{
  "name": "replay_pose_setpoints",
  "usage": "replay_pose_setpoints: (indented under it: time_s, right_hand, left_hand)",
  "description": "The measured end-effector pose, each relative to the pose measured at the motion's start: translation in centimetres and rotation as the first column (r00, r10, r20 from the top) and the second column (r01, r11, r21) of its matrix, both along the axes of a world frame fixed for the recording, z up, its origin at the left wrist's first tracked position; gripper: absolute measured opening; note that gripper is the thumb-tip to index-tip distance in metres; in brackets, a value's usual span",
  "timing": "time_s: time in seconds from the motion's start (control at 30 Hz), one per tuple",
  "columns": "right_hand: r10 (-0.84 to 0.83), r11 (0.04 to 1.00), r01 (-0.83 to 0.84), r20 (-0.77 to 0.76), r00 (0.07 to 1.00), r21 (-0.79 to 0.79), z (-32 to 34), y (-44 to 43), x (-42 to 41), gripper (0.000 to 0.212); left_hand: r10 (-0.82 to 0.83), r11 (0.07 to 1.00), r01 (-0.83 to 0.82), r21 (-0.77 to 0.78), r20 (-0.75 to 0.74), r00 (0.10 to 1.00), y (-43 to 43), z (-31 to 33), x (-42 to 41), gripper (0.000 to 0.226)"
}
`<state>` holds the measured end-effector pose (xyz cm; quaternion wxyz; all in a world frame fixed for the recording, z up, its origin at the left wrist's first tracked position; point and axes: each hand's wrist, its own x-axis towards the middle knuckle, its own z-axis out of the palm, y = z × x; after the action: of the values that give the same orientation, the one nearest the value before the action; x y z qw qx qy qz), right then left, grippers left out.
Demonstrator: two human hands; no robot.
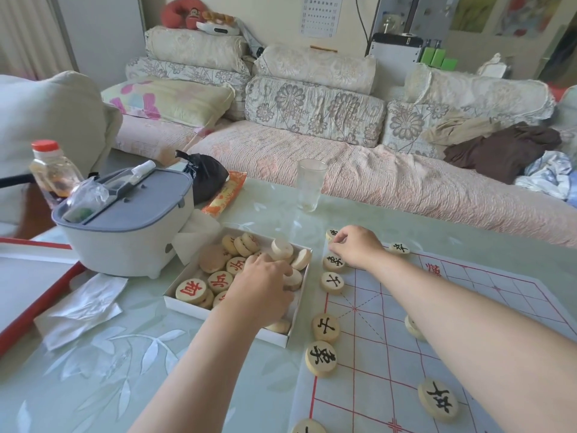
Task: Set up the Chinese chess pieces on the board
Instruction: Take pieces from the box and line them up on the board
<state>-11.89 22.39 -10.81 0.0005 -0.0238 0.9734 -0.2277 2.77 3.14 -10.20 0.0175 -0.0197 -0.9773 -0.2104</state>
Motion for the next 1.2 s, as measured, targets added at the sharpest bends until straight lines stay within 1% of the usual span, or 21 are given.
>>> replay_pose_setpoints:
  time_s: [0.07, 0.13, 0.27, 0.33, 0.4, 0.47, 0.53, 0.6, 0.7, 0.77, 0.83, 0.9, 0.93, 1.03, 1.1, 1.17, 1.2]
  right_hand:
    - [0.006, 0.998, -0.003, -0.038, 0.999, 0.068, 0.6, -0.2, 0.4, 0.010]
    - [0.036, 0.995, -0.026, -0.097, 0.995, 0.095, 1.3, -1.0, 1.1, 0.011]
    - [0.201, 0.980, -0.199, -0.166, 0.965, 0.032, 2.8, -4.1, 3.0, 0.014]
    - [0.282, 0.959, -0.283, -0.144, 0.948, 0.019, 3.1, -6.0, 3.9, 0.018]
    - [0.338, 0.940, -0.333, -0.078, 0.938, 0.076, 3.3, -7.6, 4.5, 0.032]
    - [0.350, 0.926, -0.341, -0.033, 0.936, 0.160, 3.0, -8.8, 4.6, 0.042]
    - [0.347, 0.913, -0.330, -0.032, 0.937, 0.240, 2.5, -9.7, 4.5, 0.041]
    - [0.329, 0.918, -0.306, -0.053, 0.943, 0.250, 2.2, -9.9, 4.4, 0.038]
    - [0.318, 0.933, -0.295, -0.088, 0.944, 0.207, 1.8, -10.3, 4.4, 0.032]
    - [0.304, 0.947, -0.284, -0.130, 0.944, 0.149, 1.8, -10.4, 4.5, 0.023]
    - [0.266, 0.964, -0.263, -0.171, 0.949, 0.041, 2.3, -10.4, 4.7, 0.022]
    - [0.217, 0.967, -0.233, -0.144, 0.966, -0.103, 3.0, -10.3, 5.1, 0.020]
    - [0.210, 0.959, -0.224, -0.095, 0.973, -0.175, 3.1, -10.3, 5.2, 0.020]
    - [0.237, 0.894, -0.184, 0.083, 0.968, -0.408, 3.1, -10.4, 6.0, 0.022]
    - [0.290, 0.837, -0.157, 0.181, 0.940, -0.525, 3.4, -10.4, 6.8, 0.022]
    - [0.374, 0.775, -0.182, 0.207, 0.904, -0.605, 4.1, -10.8, 7.9, 0.014]
    - [0.404, 0.746, -0.189, 0.209, 0.890, -0.638, 4.3, -11.0, 8.4, 0.012]
  left_hand:
    - [0.017, 1.000, -0.017, 0.004, -0.006, 1.000, -0.7, 0.2, 0.2, 0.042]
    - [0.045, 0.999, -0.045, -0.004, -0.016, 0.999, -1.6, 0.4, 0.4, 0.042]
    - [0.108, 0.994, -0.108, -0.027, -0.015, 0.994, -3.3, 0.7, 0.8, 0.042]
    - [0.132, 0.990, -0.133, -0.040, -0.021, 0.991, -3.8, 0.8, 1.2, 0.044]
    - [0.141, 0.989, -0.142, -0.035, -0.027, 0.990, -4.3, 0.7, 1.5, 0.045]
    - [0.138, 0.990, -0.138, -0.008, -0.009, 0.990, -4.8, 0.6, 1.8, 0.045]
    - [0.130, 0.991, -0.131, 0.021, 0.004, 0.991, -5.3, 0.5, 2.0, 0.045]
    - [0.123, 0.992, -0.123, 0.038, 0.005, 0.992, -5.7, 0.3, 2.1, 0.044]
    - [0.128, 0.991, -0.128, 0.051, -0.008, 0.992, -6.4, 0.2, 2.2, 0.044]
    - [0.141, 0.988, -0.139, 0.071, -0.025, 0.990, -6.7, 0.2, 2.2, 0.043]
    - [0.143, 0.986, -0.139, 0.097, -0.043, 0.989, -6.7, 0.2, 2.1, 0.045]
    - [0.137, 0.983, -0.128, 0.129, -0.066, 0.988, -6.5, 0.4, 2.1, 0.047]
    - [0.134, 0.981, -0.120, 0.151, -0.087, 0.987, -6.3, 0.6, 2.1, 0.049]
    - [0.133, 0.971, -0.092, 0.222, -0.176, 0.975, -5.8, 1.0, 2.1, 0.055]
    - [0.134, 0.968, -0.080, 0.238, -0.220, 0.966, -5.7, 1.2, 2.3, 0.064]
    - [0.132, 0.966, -0.069, 0.251, -0.244, 0.961, -5.7, 1.3, 2.4, 0.067]
    - [0.131, 0.964, -0.063, 0.258, -0.257, 0.957, -5.7, 1.4, 2.4, 0.064]
